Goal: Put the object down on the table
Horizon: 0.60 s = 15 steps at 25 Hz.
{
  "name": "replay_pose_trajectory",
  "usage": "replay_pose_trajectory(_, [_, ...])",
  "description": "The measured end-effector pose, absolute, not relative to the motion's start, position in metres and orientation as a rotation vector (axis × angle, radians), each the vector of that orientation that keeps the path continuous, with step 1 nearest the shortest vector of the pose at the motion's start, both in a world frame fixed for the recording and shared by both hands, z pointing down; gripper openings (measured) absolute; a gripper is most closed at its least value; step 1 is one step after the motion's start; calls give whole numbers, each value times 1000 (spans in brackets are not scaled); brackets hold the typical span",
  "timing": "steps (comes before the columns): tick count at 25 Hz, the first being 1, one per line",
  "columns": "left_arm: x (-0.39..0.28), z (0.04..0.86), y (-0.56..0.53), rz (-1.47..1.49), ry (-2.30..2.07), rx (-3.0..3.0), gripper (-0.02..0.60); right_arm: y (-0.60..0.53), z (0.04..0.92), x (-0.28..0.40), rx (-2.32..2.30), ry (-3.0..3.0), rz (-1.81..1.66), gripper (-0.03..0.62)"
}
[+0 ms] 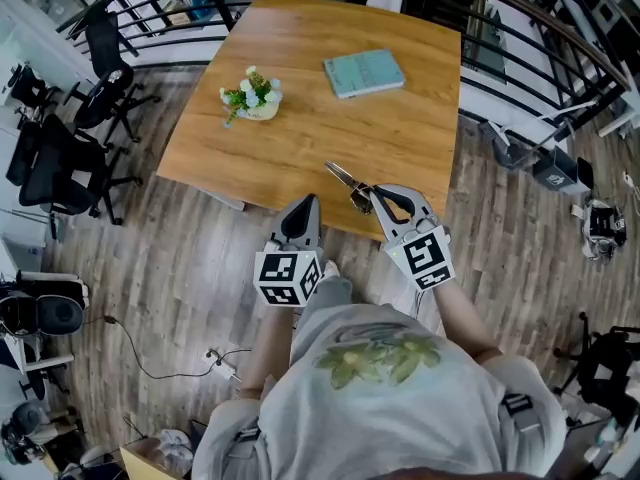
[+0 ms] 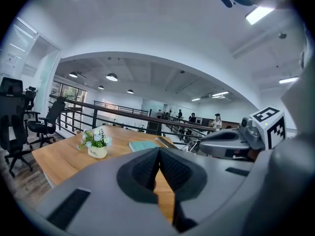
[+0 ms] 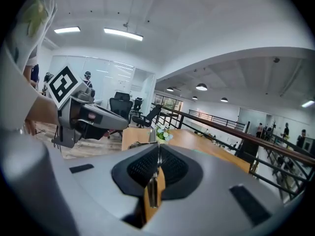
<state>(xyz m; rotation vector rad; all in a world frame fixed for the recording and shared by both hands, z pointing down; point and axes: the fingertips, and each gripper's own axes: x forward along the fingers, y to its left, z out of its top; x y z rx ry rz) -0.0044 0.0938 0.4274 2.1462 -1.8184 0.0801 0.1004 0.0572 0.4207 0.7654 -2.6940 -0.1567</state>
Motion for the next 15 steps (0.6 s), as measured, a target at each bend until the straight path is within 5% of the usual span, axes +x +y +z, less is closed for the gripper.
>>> replay_pose_trajectory(15, [-94, 441, 20, 104, -1715, 2217, 14, -28, 416, 35, 974, -2625, -159, 14])
